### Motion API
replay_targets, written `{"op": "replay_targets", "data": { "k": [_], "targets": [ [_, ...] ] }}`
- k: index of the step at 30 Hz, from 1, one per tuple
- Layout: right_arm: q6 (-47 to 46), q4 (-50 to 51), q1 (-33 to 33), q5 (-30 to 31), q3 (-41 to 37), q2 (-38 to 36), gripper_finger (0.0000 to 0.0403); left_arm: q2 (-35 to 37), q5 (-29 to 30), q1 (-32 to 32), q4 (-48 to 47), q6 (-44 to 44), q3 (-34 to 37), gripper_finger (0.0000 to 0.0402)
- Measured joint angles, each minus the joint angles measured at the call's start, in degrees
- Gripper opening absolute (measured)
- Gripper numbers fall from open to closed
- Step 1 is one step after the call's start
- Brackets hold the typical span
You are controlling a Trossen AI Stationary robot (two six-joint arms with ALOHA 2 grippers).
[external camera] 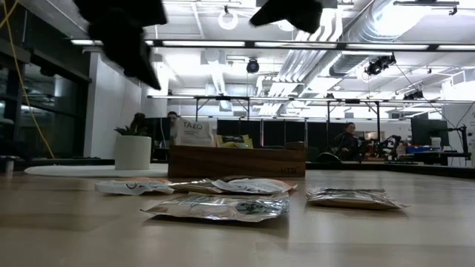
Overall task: Pick & Place Tea
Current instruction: Put the white tea bag into the left section of the wooden organizer
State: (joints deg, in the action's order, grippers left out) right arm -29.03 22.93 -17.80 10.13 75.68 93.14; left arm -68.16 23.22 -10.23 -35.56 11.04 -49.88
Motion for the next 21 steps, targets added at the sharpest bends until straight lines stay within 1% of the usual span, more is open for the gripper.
{"op": "replay_targets", "data": {
  "k": [3, 7, 10, 14, 17, 21],
  "targets": [
    [1.06, -4.05, 0.02, -2.51, 0.00, 3.91, 0.0216, -0.17, 1.46, -6.00, -4.39, 6.20, 1.39, 0.0237],
    [2.59, -11.00, 0.01, -6.62, 0.00, 9.75, 0.0216, -0.14, 4.95, -14.37, -5.02, 15.89, 3.54, 0.0237],
    [2.44, -15.44, 0.01, -9.18, 0.00, 14.10, 0.0216, -0.15, 9.03, -20.25, -4.92, 24.95, 5.49, 0.0237],
    [3.39, -21.15, 0.02, -11.37, 0.00, 18.44, 0.0216, -0.15, 13.43, -26.39, -5.22, 36.07, 7.89, 0.0237],
    [6.88, -23.30, 0.02, -11.34, 0.00, 20.42, 0.0216, -0.37, 14.03, -29.44, -4.89, 40.71, 8.73, 0.0237],
    [17.02, -24.34, -0.20, -7.27, 0.00, 21.76, 0.0216, -1.48, 14.67, -31.79, -4.79, 44.16, 8.97, 0.0237]
  ]
}}
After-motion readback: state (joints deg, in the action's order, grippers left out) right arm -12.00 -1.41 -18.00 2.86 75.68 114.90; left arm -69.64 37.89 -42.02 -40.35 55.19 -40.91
